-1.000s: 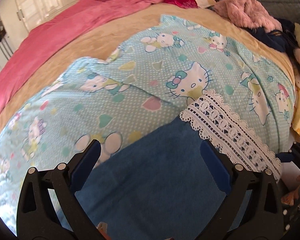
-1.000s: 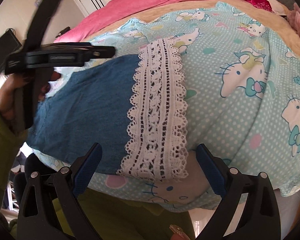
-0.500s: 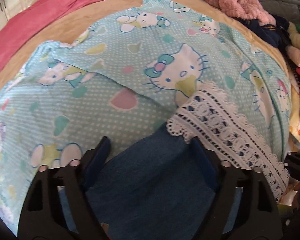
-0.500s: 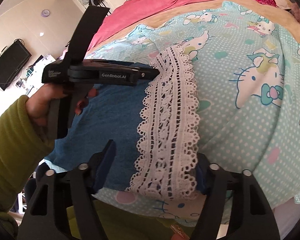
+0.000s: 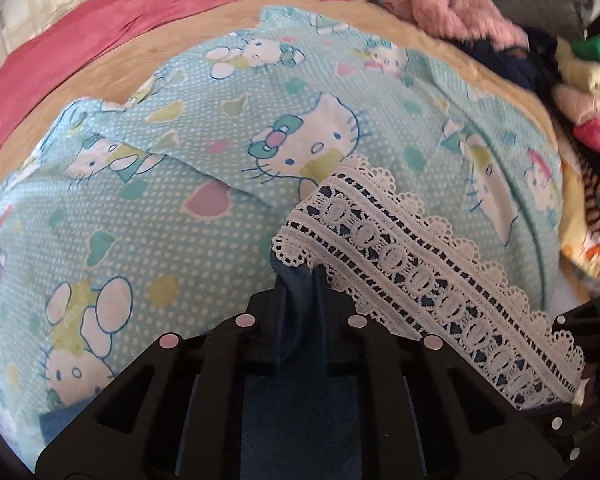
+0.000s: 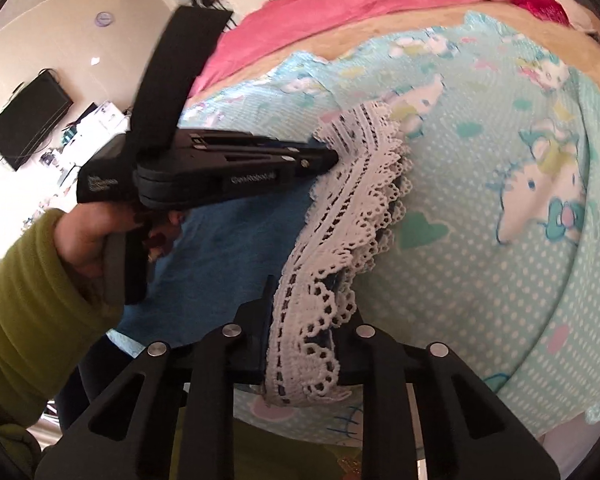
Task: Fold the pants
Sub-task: 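Grasp the lace-trimmed leg hem with the left gripper and lift it, then fold the lace leg over onto the other leg with the left gripper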
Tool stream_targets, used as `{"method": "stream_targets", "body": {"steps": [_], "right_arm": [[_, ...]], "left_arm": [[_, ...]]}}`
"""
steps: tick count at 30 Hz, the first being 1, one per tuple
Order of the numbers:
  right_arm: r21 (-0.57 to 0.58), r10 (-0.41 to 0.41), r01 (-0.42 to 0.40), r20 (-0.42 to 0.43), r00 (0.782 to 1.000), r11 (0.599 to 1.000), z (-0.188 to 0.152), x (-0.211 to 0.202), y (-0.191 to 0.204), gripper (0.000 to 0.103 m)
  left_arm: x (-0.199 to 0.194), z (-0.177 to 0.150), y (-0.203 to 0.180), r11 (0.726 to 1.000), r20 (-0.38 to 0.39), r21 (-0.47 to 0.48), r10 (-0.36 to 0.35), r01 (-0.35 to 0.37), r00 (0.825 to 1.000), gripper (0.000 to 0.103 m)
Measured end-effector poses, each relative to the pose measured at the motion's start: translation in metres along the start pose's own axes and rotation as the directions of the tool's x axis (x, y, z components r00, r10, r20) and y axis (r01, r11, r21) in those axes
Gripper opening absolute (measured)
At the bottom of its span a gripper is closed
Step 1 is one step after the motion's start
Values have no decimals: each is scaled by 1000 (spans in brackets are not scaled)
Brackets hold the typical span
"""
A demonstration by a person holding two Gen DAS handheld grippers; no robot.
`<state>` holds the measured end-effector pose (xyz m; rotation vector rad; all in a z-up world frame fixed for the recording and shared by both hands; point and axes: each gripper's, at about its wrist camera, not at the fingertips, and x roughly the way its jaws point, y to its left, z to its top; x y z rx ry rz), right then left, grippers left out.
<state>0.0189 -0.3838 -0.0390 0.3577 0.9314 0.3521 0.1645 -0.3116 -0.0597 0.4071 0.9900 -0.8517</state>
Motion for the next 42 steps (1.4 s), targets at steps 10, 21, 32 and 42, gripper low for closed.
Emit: {"method": "stream_targets", "body": {"steps": [10, 21, 32, 42], "right_arm": [[-215, 75, -57, 75, 994, 975, 40, -13, 84, 19], [-455, 111, -156, -124, 986, 877, 28, 74, 207, 19], [-565, 135, -222, -192, 972, 795, -16, 101, 275, 57], [-521, 31, -25, 3, 1000, 853, 23, 55, 219, 71]], "left_arm": [[-89, -17, 53, 991, 247, -116, -33, 64, 968, 5], [-146, -126, 150, 885, 254, -464, 96, 35, 962, 7], [-202, -247, 199, 638, 301, -763, 203, 108, 932, 21], [-190, -226, 205, 658, 276, -744, 144, 117, 950, 35]]}}
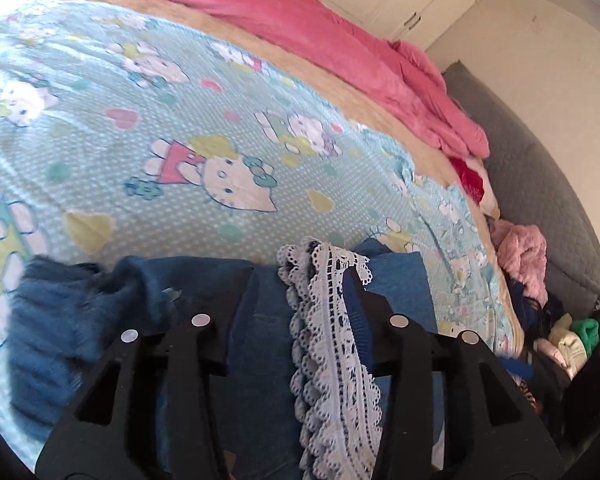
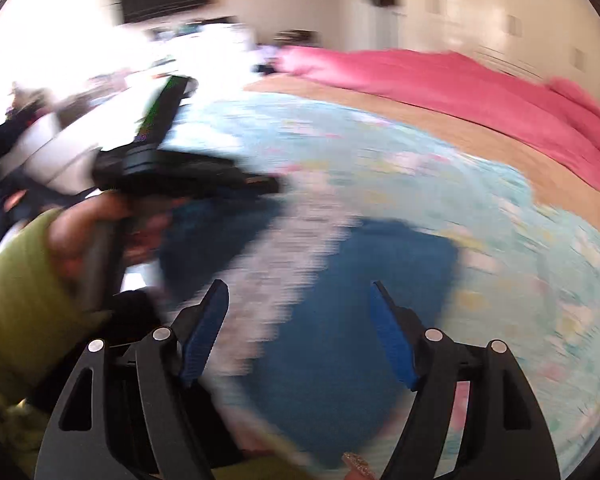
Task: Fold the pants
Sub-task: 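Fold the lace leg over onto the other leg with the left gripper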
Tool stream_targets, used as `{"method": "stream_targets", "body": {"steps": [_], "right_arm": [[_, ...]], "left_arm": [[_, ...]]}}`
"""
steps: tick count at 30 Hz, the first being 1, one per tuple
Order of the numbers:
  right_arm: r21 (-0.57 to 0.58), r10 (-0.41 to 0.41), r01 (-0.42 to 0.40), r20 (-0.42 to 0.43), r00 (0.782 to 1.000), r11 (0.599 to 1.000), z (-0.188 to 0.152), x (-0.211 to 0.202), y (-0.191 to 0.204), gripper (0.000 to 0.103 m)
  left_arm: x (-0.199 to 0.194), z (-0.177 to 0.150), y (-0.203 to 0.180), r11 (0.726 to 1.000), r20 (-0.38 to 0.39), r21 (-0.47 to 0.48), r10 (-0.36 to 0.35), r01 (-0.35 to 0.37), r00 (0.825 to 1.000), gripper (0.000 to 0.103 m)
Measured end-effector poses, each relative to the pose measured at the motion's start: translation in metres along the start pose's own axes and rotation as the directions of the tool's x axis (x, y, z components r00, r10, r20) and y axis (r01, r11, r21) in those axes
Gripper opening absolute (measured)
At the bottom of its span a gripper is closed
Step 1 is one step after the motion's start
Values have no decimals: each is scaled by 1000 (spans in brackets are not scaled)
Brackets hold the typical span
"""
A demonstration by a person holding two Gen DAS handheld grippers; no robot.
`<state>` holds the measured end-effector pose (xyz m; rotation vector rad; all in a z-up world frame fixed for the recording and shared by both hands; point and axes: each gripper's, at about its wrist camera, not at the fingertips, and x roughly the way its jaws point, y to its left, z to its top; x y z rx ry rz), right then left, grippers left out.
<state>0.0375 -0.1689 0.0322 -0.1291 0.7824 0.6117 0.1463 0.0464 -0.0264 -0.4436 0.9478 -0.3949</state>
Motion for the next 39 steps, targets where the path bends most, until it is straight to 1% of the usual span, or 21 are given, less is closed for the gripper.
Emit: {"method": "stream_targets", "body": {"steps": [3, 5, 7, 8, 10, 11, 12, 13, 14, 16, 18, 22, 24, 25, 26, 27, 30, 31, 32, 34, 39], "right_arm": [[144, -47, 53, -47, 998, 988, 13, 17, -55, 71], [203, -56, 72, -84, 995, 977, 18, 35, -83, 71], [247, -39, 70, -128, 991, 966, 24, 59, -109, 71], [272, -34, 72, -143, 989, 960, 22, 66, -122, 71], [333, 32, 21, -154, 988, 943, 22, 85, -138, 71], [359, 53, 9, -164, 985, 933, 21, 94, -143, 71], [387, 80, -7, -173, 982, 922, 20, 101, -147, 70], [408, 141, -60, -171, 975, 911, 17, 106, -147, 45], [409, 164, -86, -159, 974, 908, 17, 106, -147, 12], [373, 141, -89, -115, 983, 924, 19, 94, -144, 11], [351, 107, -71, -84, 991, 934, 19, 84, -146, 11], [335, 62, -18, -123, 990, 942, 14, 95, -148, 12], [310, 26, 15, -131, 991, 951, 15, 102, -145, 16], [299, 8, 30, -126, 992, 954, 14, 100, -144, 18], [299, 0, 36, -118, 993, 954, 15, 97, -144, 24], [302, -10, 44, -112, 994, 952, 14, 95, -145, 25], [303, -36, 58, -77, 996, 951, 13, 72, -149, 28], [300, -43, 60, -64, 997, 952, 12, 65, -148, 34], [291, -46, 59, -51, 998, 955, 12, 58, -146, 41], [268, -48, 54, -26, 998, 962, 9, 43, -140, 48], [197, -16, 16, -3, 1000, 980, -3, 15, -113, 54]], "left_arm": [[19, 6, 1, 1000, -51, -17, 11, -11, 999, 46], [29, 9, 0, 999, -70, -18, 35, -37, 997, 48], [35, 9, -2, 999, -79, -12, 47, -49, 996, 54], [37, 10, -3, 999, -82, -10, 50, -51, 995, 54], [44, 9, -6, 998, -89, -10, 64, -65, 994, 55], [47, 8, -8, 997, -89, -6, 75, -76, 993, 55], [49, 7, -11, 996, -90, 2, 92, -92, 992, 34], [51, 6, -14, 996, -100, 7, 89, -89, 991, 8], [50, 6, -19, 995, -91, 9, 102, -101, 991, 8], [44, 8, -31, 993, -56, 47, 108, -106, 993, 8], [41, 10, -41, 990, -39, 89, 115, -111, 993, 8], [60, 8, -37, 979, -74, 105, 184, -176, 980, 12], [65, 4, -33, 976, -76, 98, 202, -194, 976, 17], [64, 3, -31, 977, -75, 89, 200, -193, 977, 21], [61, 2, -28, 979, -72, 77, 194, -189, 978, 22], [59, 2, -28, 979, -71, 72, 196, -191, 978, 24], [40, 4, -33, 968, -38, 102, 233, -228, 972, 27], [34, 4, -36, 967, -25, 109, 236, -232, 971, 28], [26, 3, -38, 965, -6, 116, 239, -237, 971, 29], [14, 2, -42, 963, 13, 121, 242, -242, 970, 38], [-20, -12, -48, 954, 66, 122, 269, -275, 961, 52]]}}
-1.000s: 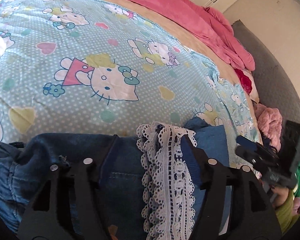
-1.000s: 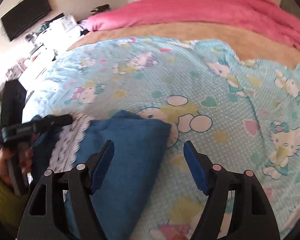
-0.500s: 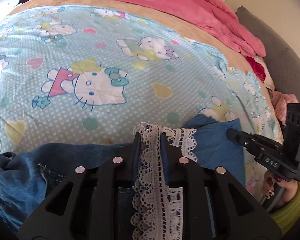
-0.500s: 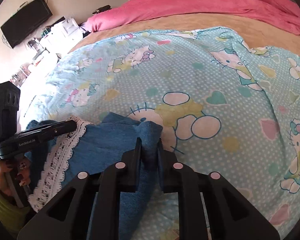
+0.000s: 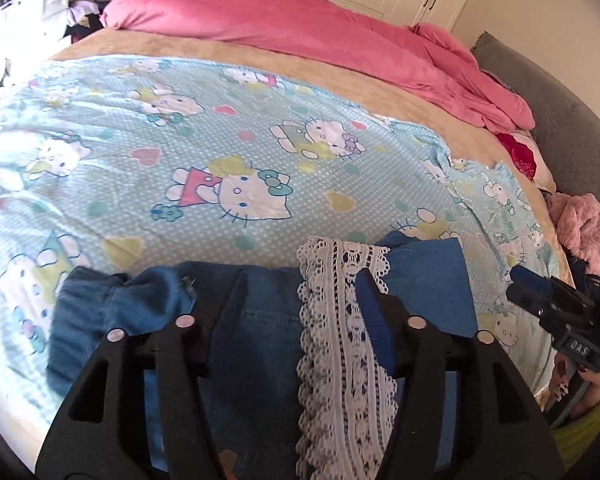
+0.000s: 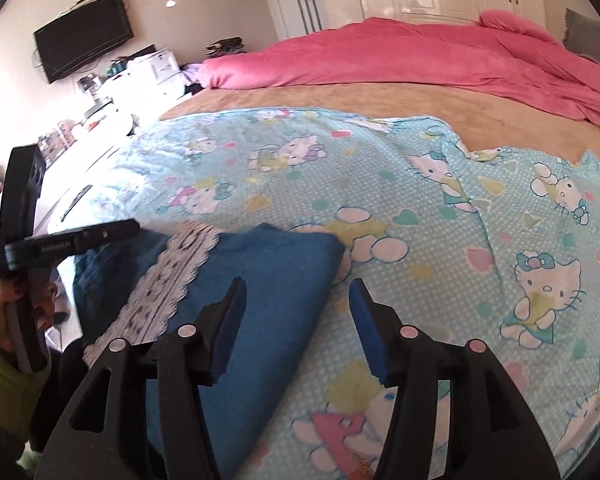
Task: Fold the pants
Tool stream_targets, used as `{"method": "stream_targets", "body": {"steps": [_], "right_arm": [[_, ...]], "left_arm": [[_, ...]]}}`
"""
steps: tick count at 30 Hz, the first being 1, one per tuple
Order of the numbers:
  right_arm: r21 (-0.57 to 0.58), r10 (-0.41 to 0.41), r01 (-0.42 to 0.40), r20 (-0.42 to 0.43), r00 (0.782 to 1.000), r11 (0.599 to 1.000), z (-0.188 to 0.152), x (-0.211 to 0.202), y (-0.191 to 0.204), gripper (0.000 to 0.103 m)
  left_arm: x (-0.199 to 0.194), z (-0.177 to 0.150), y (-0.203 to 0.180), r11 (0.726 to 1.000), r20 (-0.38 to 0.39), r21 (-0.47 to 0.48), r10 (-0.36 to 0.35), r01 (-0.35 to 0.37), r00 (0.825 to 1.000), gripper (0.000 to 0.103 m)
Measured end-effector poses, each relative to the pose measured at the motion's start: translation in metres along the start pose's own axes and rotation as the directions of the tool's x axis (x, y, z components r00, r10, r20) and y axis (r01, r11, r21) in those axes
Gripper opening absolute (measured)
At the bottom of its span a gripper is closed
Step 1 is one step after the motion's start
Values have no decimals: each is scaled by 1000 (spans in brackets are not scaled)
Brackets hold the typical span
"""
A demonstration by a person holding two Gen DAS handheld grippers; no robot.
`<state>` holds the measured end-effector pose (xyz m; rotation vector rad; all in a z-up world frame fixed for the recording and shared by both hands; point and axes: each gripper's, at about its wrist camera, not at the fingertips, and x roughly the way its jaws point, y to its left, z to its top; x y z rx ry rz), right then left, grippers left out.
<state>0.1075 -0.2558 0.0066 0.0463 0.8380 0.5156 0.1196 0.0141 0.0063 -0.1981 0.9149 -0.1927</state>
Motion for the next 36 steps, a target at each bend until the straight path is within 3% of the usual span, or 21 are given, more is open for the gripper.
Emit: {"method": "stream_targets", "body": {"steps": [7, 14, 20, 21, 22, 25, 29, 36], "right_arm": [[-115, 51, -55, -36, 998, 992, -21, -14, 39, 63], [-153, 78, -92, -97, 992, 984, -42, -11, 59, 64], [-164, 113, -136, -140, 984, 977, -55, 1, 74, 64], [-170, 119, -144, -145, 982, 975, -56, 3, 77, 64], [-179, 128, -155, -152, 980, 972, -58, 6, 80, 64], [-206, 103, -142, -188, 977, 968, -63, 14, 85, 64], [-306, -58, -23, -252, 966, 952, -82, 29, 83, 62], [-281, -48, -21, -237, 970, 959, -93, 28, 74, 63]], "left_arm": [[-25, -38, 11, 1000, -24, -9, 22, -23, 999, 56], [-26, -74, 9, 998, -100, -54, -45, 40, 994, 56], [-15, -89, -23, 999, -111, 47, 4, 1, 994, 57], [-13, -90, -27, 998, -113, 67, 13, -5, 993, 52], [-10, -92, -31, 996, -118, 91, 35, -24, 992, 40], [-5, -101, -35, 986, -127, 150, 94, -75, 987, 30], [-7, -109, -30, 980, -121, 179, 111, -88, 986, 30], [-2, -111, -21, 987, -119, 152, 72, -53, 990, 31]]}}
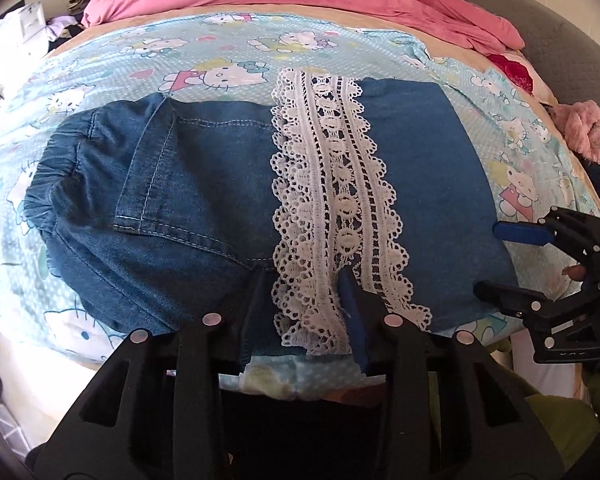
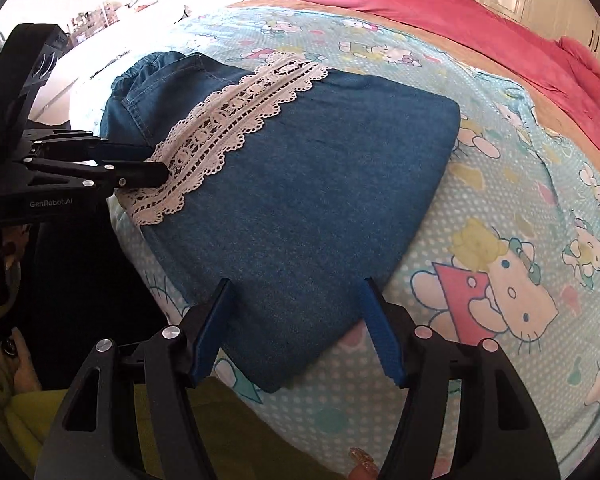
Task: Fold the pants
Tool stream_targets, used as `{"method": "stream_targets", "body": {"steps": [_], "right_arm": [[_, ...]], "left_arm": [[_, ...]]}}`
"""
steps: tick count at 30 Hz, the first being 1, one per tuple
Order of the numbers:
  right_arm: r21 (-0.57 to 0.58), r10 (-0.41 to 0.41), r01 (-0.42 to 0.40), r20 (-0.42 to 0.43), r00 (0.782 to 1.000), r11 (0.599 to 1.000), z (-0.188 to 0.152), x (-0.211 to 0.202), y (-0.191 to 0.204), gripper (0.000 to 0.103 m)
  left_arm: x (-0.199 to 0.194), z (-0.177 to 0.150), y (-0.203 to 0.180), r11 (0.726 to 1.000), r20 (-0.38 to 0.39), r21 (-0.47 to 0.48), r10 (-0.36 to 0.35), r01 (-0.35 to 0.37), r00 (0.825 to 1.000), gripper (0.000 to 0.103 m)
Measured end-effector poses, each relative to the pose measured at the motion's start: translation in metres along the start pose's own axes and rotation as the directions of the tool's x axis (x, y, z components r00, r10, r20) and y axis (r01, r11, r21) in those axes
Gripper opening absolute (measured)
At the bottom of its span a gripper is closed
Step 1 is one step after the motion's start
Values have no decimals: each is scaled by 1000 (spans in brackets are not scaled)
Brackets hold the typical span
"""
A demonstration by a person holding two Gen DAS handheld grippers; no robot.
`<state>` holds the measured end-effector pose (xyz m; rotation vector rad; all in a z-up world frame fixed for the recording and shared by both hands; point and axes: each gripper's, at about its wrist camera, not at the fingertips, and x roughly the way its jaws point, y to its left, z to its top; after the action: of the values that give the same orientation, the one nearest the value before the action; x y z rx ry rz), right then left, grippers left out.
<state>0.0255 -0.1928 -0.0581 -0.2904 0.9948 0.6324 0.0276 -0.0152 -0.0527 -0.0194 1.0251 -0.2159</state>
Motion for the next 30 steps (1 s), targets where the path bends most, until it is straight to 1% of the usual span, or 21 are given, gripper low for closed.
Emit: {"method": "stream_targets", "body": {"steps": [3, 8, 13, 16, 18, 21, 23, 24, 25, 27, 30], "right_arm": [[9, 13, -13, 6, 1000, 1000, 1, -4, -2, 64], [70, 45, -48, 39, 998, 996, 2, -20, -10, 64], [102, 38, -45, 70, 997, 994, 1, -33, -18, 64], [118, 28, -39, 88, 996, 992, 1, -40, -22, 71], [125, 24, -36, 98, 995, 991, 3, -43, -24, 71], [140, 17, -33, 118, 993, 990, 6, -49, -27, 71], [148, 12, -32, 135, 991, 988, 8, -54, -29, 72], [155, 5, -28, 145, 989, 988, 10, -57, -30, 78], [163, -3, -23, 156, 988, 986, 11, -59, -30, 94], [181, -9, -25, 185, 983, 983, 13, -65, -32, 95], [199, -7, -35, 204, 979, 979, 17, -71, -36, 95]], "left_arm": [[-5, -1, 1, 1000, 8, -12, -10, 10, 1000, 31], [-13, 0, -1, 1000, 18, -20, -4, 5, 1000, 32], [-18, 0, -1, 1000, 26, -25, 2, -1, 1000, 35], [-22, 1, -1, 1000, 33, -28, 8, -7, 999, 38], [-26, 2, 0, 999, 41, -30, 11, -10, 999, 40], [-34, 3, 0, 999, 56, -31, 20, -18, 998, 48], [-39, 5, 1, 999, 66, -35, 27, -24, 997, 51], [-41, 5, 2, 999, 72, -37, 31, -28, 997, 55], [-44, 5, 2, 999, 78, -40, 37, -34, 996, 61], [-49, 6, 3, 998, 88, -47, 45, -41, 995, 67], [-56, 7, 4, 997, 103, -52, 58, -53, 993, 78]]}}
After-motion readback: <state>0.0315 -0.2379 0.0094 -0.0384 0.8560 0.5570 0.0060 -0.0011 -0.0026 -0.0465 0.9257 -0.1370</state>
